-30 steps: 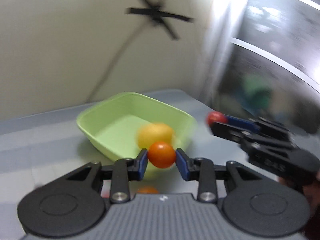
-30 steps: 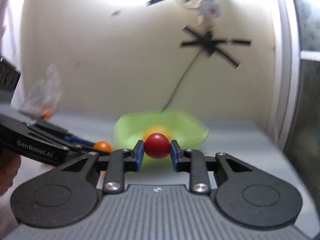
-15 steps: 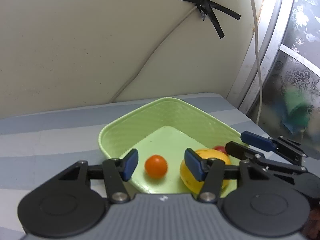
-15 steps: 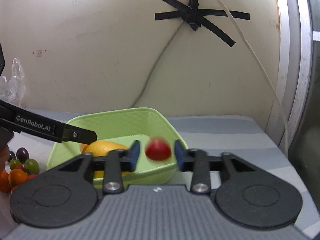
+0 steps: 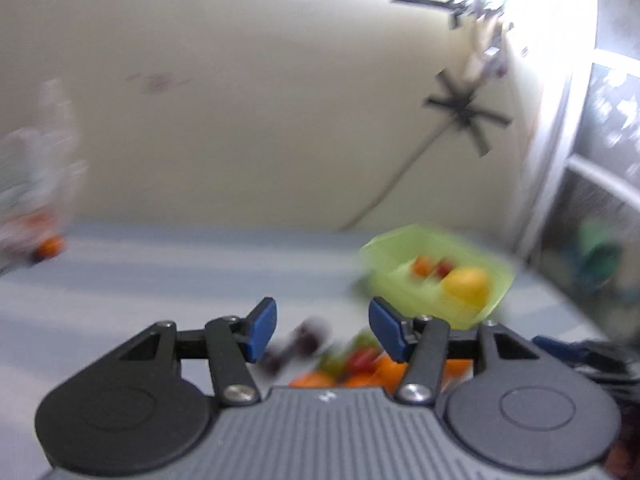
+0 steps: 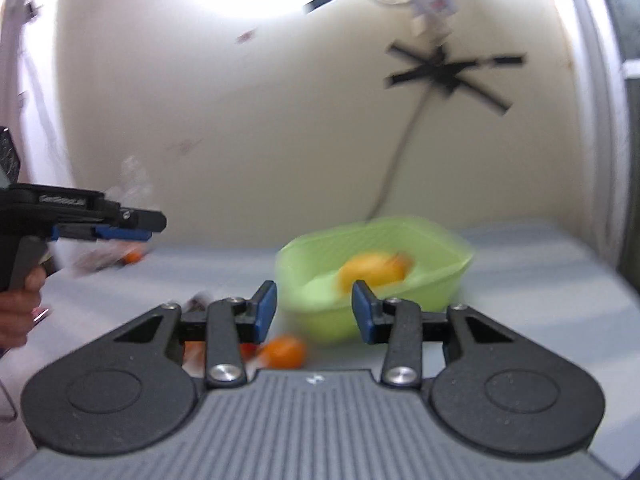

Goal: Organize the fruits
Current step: 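Grasp a mandarin orange with each tool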

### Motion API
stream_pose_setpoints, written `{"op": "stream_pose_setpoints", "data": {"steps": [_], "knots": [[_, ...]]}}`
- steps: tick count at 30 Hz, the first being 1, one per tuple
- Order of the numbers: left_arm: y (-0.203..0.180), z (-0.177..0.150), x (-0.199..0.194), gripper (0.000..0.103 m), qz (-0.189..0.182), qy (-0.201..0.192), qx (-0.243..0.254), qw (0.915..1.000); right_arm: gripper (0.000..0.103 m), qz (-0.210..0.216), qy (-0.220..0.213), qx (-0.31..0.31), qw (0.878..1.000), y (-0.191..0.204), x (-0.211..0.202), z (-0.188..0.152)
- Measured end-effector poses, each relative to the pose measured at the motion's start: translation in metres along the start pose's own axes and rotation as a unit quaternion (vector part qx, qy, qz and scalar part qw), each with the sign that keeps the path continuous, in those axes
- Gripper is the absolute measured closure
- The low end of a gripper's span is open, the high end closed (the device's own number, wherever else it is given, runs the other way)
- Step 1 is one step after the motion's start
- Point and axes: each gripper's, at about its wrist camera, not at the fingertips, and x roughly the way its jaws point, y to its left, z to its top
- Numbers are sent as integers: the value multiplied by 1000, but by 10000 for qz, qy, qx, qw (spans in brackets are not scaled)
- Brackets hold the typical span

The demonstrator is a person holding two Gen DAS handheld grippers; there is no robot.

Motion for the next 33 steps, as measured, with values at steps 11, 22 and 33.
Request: {"op": "stream_pose_setpoints", "data": {"steps": [11, 22, 33], "knots": [[45, -45, 14, 38, -860, 478, -899, 9911, 59, 625, 895, -913, 9898, 100, 31, -31], [43, -41, 64, 42, -1067, 685, -792, 9888, 60, 223, 1238, -1548, 9799, 121, 113, -17], [2, -51, 50, 33, -486, 375, -29, 9981, 65, -52, 790, -1447, 9863, 106, 39, -19]]}}
